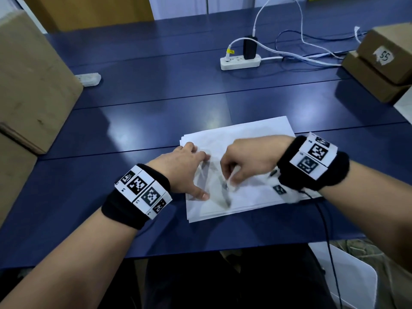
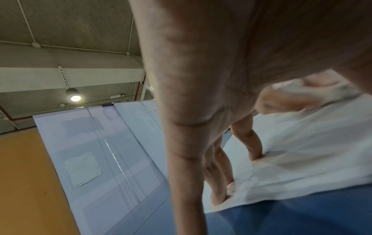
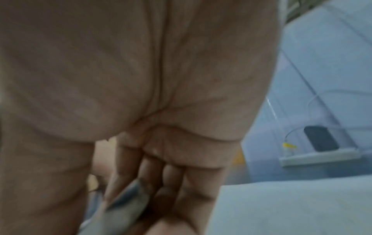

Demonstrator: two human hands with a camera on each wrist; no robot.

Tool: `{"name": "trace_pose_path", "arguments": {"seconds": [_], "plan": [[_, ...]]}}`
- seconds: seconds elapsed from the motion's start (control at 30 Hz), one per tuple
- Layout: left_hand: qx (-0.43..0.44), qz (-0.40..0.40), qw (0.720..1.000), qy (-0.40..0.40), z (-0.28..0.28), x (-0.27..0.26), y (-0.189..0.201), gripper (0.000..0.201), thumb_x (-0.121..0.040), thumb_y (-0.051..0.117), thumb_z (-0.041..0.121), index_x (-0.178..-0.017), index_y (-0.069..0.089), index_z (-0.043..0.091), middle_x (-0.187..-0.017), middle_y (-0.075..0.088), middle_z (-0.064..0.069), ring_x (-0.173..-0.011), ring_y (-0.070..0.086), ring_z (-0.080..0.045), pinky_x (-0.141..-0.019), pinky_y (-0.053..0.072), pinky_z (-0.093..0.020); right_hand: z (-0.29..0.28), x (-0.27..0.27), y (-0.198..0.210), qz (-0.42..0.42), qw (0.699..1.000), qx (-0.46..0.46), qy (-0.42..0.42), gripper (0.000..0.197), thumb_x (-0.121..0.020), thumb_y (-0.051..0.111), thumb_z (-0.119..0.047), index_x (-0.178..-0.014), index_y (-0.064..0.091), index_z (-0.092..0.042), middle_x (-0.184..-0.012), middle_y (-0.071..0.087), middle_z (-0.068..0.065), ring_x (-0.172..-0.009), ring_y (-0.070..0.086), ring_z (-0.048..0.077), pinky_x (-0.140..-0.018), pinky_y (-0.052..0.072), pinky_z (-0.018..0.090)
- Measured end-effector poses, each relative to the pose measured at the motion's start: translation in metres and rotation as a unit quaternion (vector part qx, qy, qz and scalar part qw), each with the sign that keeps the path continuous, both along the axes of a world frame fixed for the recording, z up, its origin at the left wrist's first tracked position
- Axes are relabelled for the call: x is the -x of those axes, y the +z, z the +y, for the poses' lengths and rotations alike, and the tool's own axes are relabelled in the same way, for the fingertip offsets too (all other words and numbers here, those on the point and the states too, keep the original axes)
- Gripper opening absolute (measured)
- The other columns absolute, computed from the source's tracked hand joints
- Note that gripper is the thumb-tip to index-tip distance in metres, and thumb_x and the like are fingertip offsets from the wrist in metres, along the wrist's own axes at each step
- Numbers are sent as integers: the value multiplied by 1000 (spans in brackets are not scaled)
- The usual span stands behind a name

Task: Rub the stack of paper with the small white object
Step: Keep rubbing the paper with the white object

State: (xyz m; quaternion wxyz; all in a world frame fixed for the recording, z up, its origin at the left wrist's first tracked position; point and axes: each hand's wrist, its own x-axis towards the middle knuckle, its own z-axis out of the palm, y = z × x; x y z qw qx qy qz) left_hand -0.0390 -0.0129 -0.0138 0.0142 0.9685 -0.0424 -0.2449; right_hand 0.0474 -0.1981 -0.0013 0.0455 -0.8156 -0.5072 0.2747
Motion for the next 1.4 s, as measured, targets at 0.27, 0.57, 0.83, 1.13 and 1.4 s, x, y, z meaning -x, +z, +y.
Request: {"name": "trace_pose_path", "arguments": {"seconds": [0.27,0.57,0.83,1.13,1.4], "plan": [[-3,0,1000,2,0,0,1,106,-61,77,70,-148,29,32,-142,30,1,-131,36,-22,-102,44,-48,-6,7,0,27,999,18,2,15,-82,74,-33,-92,72,-23,-75,67,-10,-73,62,9,-65,48,24],[-10,-3,1000,-3,-1,0,0,105,-60,76,71,-146,31,30,-140,32,-1,-128,39,-23,-102,44,-48,-8,-15,2,-58,993,-49,-88,18,-82,73,-38,-89,70,-22,-75,62,-12,-79,61,16,-67,48,30],[-11,2,1000,-2,-3,-2,3,106,-60,78,70,-146,32,29,-139,33,-2,-128,39,-24,-102,44,-47,-5,-13,1,-40,994,-17,-101,19,-81,75,-41,-89,73,-24,-76,62,-16,-81,61,12,-68,45,29],[-8,0,1000,-1,-3,-2,3,105,-59,78,70,-145,33,30,-137,34,-2,-127,40,-24,-100,45,-47,-3,-4,4,-37,996,-11,-84,18,-79,76,-40,-87,72,-24,-77,62,-16,-83,61,12,-77,53,33],[-12,1,1000,-1,-3,-2,2,105,-59,78,70,-144,33,30,-137,34,-1,-127,39,-24,-100,45,-48,-8,12,2,6,1000,10,-17,13,-82,75,-34,-89,71,-25,-72,60,-18,-73,57,2,-66,44,22]]}}
